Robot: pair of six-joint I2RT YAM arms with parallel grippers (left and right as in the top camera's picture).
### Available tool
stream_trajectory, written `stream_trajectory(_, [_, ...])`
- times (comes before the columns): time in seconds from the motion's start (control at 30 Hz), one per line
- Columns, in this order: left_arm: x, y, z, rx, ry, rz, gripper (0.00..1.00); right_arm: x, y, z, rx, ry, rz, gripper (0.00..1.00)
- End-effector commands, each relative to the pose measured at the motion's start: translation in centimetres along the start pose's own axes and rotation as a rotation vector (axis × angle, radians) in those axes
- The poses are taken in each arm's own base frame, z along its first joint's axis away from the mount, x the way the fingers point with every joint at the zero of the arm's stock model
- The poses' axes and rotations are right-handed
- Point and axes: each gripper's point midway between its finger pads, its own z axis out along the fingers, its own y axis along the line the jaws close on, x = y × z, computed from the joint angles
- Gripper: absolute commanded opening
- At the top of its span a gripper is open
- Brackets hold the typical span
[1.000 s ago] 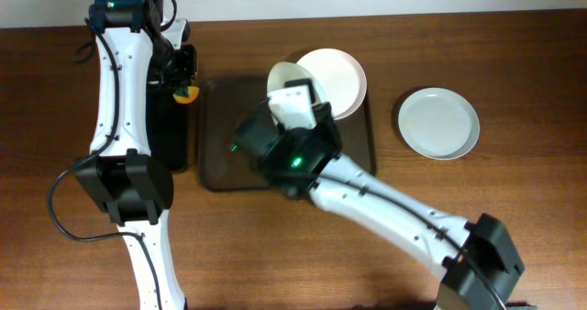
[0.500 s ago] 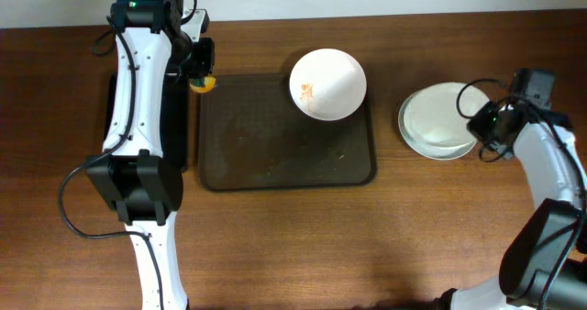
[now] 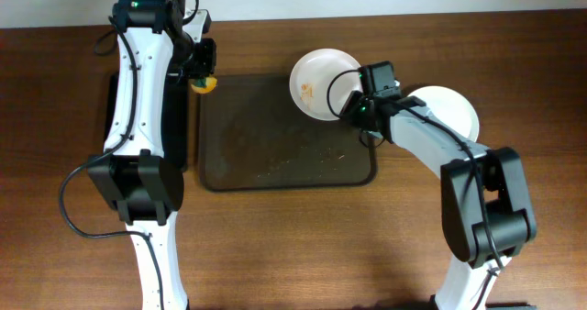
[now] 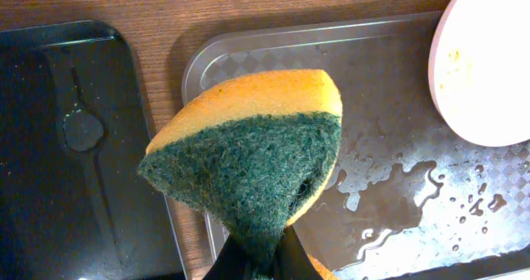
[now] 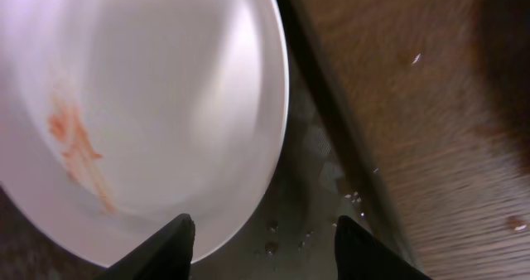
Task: Clean dirty plates on tray and stack at the side
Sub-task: 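Grasp the back white plate rim with the right gripper and pull forward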
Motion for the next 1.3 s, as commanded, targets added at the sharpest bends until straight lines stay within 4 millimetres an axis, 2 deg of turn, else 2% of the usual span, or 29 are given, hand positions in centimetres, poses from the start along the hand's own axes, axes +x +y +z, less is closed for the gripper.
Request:
stream_trajectory(0.0, [0.2,-0.2,0.8,-0.002,0.02,-0.006,0.0,-0.3,-0.1,0.4,0.022,-0.026,0.035,0.52])
stream_trajectory(0.1, [0.2,-0.3,0.9,-0.001,0.021,-0.004,0.0,0.5,-0.6,0.4,0.044,0.005,0.005,0.44])
stream_trajectory(0.17, [0.2,-0.3,0.9,-0.001,0.021,-0.004,0.01,1.7,-0.8,1.0,0.061,0.039,-0.008,0.43])
stream_trajectory(0.27, [0.3,-0.3,0.9,-0.001,0.023,-0.004,0.01,4.4,-0.2,2.4,0.013,0.155,-0.011,0.43])
stream_trajectory(0.37, [0.5,-0.3,0.8,-0.001,0.031,-0.005,0.0,7.4,1.0,1.9,-0.036,0.279,-0.031,0.31])
stream_trajectory(0.4, [0.5,-0.3,0.8,-0.002,0.033,-0.005,0.0,6.6,1.8,1.4,-0.048,0.258,-0.063,0.31])
stream_trajectory(0.43, [0.6,-0.3,0.8,-0.002,0.034,-0.005,0.01,3.8,2.7,0.1,-0.025,0.164,-0.072,0.31])
stream_trajectory(0.47, [0.5,-0.3,0.8,-0.002,0.033,-0.005,0.0,2.6,3.4,-0.2,-0.035,0.122,-0.075,0.31])
stream_trajectory(0.53, [0.5,-0.3,0.8,-0.001,0.031,-0.005,0.01,0.8,3.4,0.0,-0.015,0.032,-0.067,0.32])
stream_trajectory(0.57, [0.5,-0.3,0.8,-0.001,0.031,-0.005,0.0,-0.4,3.3,0.2,0.002,-0.03,-0.065,0.35])
stream_trajectory(0.6, [0.5,-0.3,0.8,-0.001,0.031,-0.005,0.01,-0.7,2.9,0.7,0.018,-0.051,-0.038,0.38])
stream_trajectory(0.67, [0.5,-0.3,0.8,-0.002,0.032,-0.005,0.01,0.7,2.2,2.5,0.035,0.001,-0.008,0.38])
stream_trajectory(0.77, [0.5,-0.3,0.8,-0.001,0.032,-0.005,0.01,2.5,1.3,2.7,0.069,0.072,-0.012,0.38])
stream_trajectory(0.8, [0.5,-0.3,0.8,-0.002,0.032,-0.005,0.01,3.9,1.1,2.5,0.065,0.142,-0.01,0.37])
stream_trajectory(0.9, [0.5,-0.3,0.8,-0.001,0.032,-0.005,0.0,8.5,1.7,1.5,0.043,0.325,-0.048,0.18])
stream_trajectory(0.97, [0.5,-0.3,0.8,-0.002,0.032,-0.005,0.01,10.5,3.3,-0.4,0.027,0.36,-0.116,0.19])
stream_trajectory(1.0, [0.5,-0.3,0.8,-0.002,0.032,-0.005,0.01,11.2,4.3,-1.7,0.01,0.365,-0.168,0.24])
stream_trajectory(1.03, [0.5,-0.3,0.8,-0.002,0.032,-0.005,0.01,11.2,4.7,-2.6,-0.011,0.36,-0.232,0.41])
stream_trajectory(1.07, [0.5,-0.3,0.8,-0.002,0.032,-0.005,0.01,10.0,5.2,-3.3,-0.049,0.331,-0.337,0.63])
stream_trajectory(1.13, [0.5,-0.3,0.8,-0.002,0.032,-0.005,0.0,6.7,6.1,-3.7,-0.114,0.256,-0.54,0.71])
stream_trajectory(1.2, [0.5,-0.3,0.8,-0.002,0.032,-0.005,0.0,3.4,8.2,-4.3,-0.209,0.131,-0.823,0.77])
stream_trajectory(1.23, [0.5,-0.3,0.8,-0.001,0.031,-0.005,0.01,3.1,10.3,-4.7,-0.318,0.064,-1.035,0.79])
stream_trajectory(1.27, [0.3,-0.3,0.9,-0.001,0.024,-0.004,0.0,2.3,11.5,-4.4,-0.347,-0.001,-1.082,0.83])
